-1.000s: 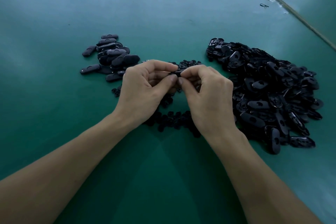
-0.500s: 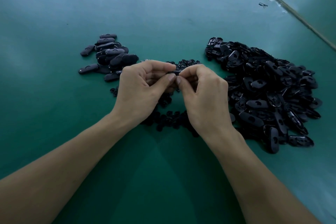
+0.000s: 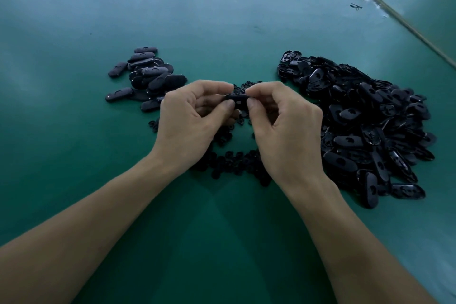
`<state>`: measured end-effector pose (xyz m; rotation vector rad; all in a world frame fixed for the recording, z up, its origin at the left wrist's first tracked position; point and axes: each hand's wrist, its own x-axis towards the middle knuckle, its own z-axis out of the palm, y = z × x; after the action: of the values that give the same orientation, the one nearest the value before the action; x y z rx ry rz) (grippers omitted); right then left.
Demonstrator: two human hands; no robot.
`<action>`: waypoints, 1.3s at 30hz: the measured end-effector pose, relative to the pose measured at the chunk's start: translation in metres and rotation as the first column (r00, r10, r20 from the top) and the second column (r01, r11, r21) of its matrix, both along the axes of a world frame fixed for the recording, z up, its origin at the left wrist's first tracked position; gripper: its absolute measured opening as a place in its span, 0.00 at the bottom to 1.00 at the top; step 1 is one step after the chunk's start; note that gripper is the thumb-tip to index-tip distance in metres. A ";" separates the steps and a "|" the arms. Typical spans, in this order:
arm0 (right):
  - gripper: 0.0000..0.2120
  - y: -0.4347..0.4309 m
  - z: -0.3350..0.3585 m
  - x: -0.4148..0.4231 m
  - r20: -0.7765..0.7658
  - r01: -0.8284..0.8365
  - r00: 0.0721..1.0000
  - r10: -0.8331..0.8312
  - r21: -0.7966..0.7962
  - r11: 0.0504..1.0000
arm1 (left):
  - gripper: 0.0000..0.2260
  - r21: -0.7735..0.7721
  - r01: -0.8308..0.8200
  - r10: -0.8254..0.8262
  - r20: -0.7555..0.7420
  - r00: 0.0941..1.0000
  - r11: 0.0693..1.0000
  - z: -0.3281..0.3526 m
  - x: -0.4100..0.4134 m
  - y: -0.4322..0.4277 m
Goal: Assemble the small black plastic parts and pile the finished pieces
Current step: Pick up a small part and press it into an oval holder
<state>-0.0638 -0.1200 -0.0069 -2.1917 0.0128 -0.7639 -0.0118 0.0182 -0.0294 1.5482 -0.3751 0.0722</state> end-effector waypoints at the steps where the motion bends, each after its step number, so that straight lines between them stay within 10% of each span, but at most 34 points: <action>1: 0.05 0.000 0.000 0.000 0.002 -0.002 1.000 0.002 0.018 1.000 | 0.09 0.002 -0.006 0.006 0.005 1.000 1.000 0.000 0.000 0.000; 10: 0.08 -0.001 -0.002 0.003 -0.095 -0.071 0.990 0.102 0.288 0.955 | 0.07 0.035 -0.014 0.013 0.038 0.999 0.999 0.003 -0.003 0.000; 39: 0.09 -0.005 -0.002 0.002 -0.145 -0.129 0.976 0.164 0.227 0.965 | 0.12 0.129 0.000 -0.016 0.126 0.992 0.992 0.004 -0.003 0.000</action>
<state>-0.0620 -0.1251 -0.0086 -2.0154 0.0149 -0.4757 -0.0143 0.0187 -0.0259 1.6743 -0.4948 0.1434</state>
